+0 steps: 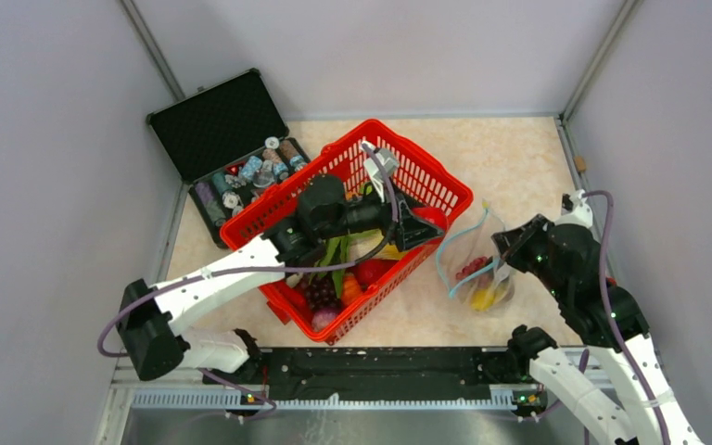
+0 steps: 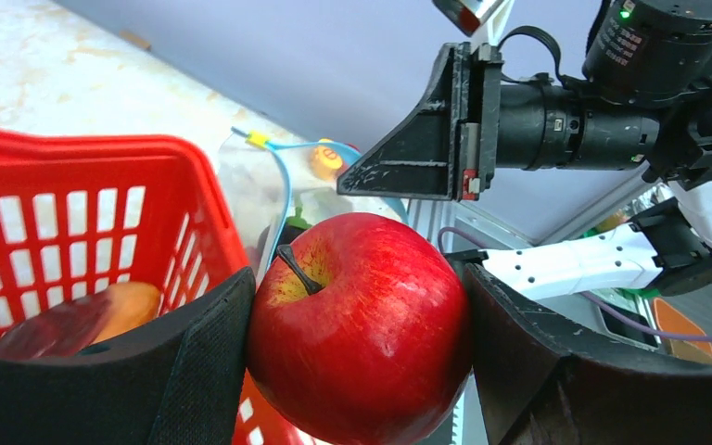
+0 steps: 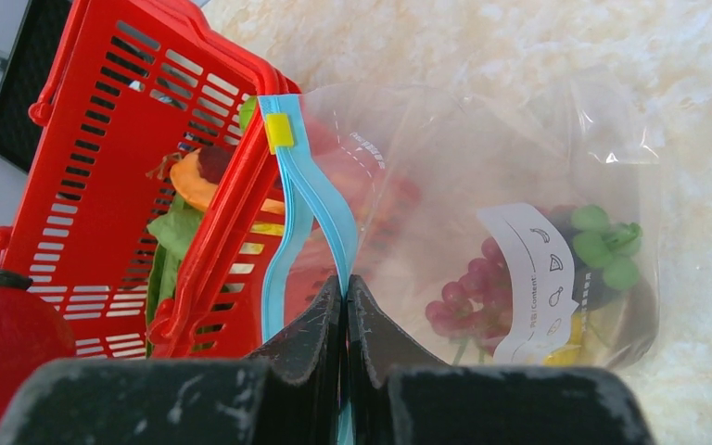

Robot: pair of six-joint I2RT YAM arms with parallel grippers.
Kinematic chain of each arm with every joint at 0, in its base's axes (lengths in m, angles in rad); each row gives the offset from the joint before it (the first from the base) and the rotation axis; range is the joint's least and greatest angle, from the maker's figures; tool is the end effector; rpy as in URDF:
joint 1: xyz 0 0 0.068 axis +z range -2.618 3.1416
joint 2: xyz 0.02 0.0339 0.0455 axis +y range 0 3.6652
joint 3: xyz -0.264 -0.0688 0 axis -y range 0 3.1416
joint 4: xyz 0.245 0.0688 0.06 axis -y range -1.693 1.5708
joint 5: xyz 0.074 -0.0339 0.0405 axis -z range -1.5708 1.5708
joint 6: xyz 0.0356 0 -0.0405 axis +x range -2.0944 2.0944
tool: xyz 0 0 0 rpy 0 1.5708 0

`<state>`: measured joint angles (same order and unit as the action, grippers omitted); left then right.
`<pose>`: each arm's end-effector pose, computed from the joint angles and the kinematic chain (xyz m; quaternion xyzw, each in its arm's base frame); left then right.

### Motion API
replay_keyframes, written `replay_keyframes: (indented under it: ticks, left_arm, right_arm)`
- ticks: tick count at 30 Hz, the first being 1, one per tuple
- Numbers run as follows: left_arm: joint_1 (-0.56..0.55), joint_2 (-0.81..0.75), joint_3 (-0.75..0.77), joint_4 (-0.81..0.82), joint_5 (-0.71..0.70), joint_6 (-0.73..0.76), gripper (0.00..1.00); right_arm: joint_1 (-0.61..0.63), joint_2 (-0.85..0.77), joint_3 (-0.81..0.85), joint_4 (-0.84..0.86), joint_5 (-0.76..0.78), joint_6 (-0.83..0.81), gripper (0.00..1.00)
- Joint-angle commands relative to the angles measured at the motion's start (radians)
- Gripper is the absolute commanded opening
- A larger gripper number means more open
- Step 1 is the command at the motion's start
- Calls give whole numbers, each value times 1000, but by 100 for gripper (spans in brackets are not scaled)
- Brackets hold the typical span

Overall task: Place the food in the zip-top bag and seal the zipper
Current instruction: Place the fake fruit in the zipper food storage bag.

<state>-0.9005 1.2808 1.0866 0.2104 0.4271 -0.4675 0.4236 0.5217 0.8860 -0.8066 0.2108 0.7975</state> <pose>0.1766 -0.2465 0.3798 0.2948 0.6370 -0.5554 0.4460 0.0915 0.0331 0.3418 0.2115 0.8152 0.2321 0.4867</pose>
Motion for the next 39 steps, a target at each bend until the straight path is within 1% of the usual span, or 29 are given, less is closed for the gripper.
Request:
replay_keyframes:
  ticks: [1, 10, 12, 15, 19, 24, 27, 32, 35, 38, 39]
  left_arm:
    - [-22, 53, 67, 153, 54, 26, 40]
    - [-103, 210, 173, 166, 119, 91, 44]
    - [-123, 245, 213, 108, 130, 151, 45]
    - [-137, 295, 279, -2, 105, 225, 44]
    - [-151, 334, 290, -7, 108, 243, 44]
    - [-178, 385, 323, -71, 33, 270, 46]
    - [-187, 392, 321, -72, -7, 277, 50]
    - [-189, 403, 349, -116, 7, 301, 62]
    - [-190, 399, 350, -112, 5, 301, 66]
    - [-189, 401, 357, -118, 28, 301, 75]
    - [-189, 402, 365, -127, 31, 303, 77]
  right_arm:
    - [9, -2, 39, 42, -32, 2, 3]
    - [8, -35, 57, 40, -52, 13, 3]
    - [9, -41, 67, 31, -49, 16, 3]
    - [8, -54, 80, 15, -37, 22, 3]
    - [8, -64, 100, -4, -12, 23, 3]
    - [8, -72, 116, -14, 7, 27, 3]
    - [8, -74, 120, -17, 9, 28, 3]
    - [9, -81, 117, -19, 26, 27, 3]
    - [9, -82, 117, -18, 30, 28, 3]
    - [8, -83, 116, -16, 31, 30, 3]
    - [9, -83, 116, -17, 32, 30, 3]
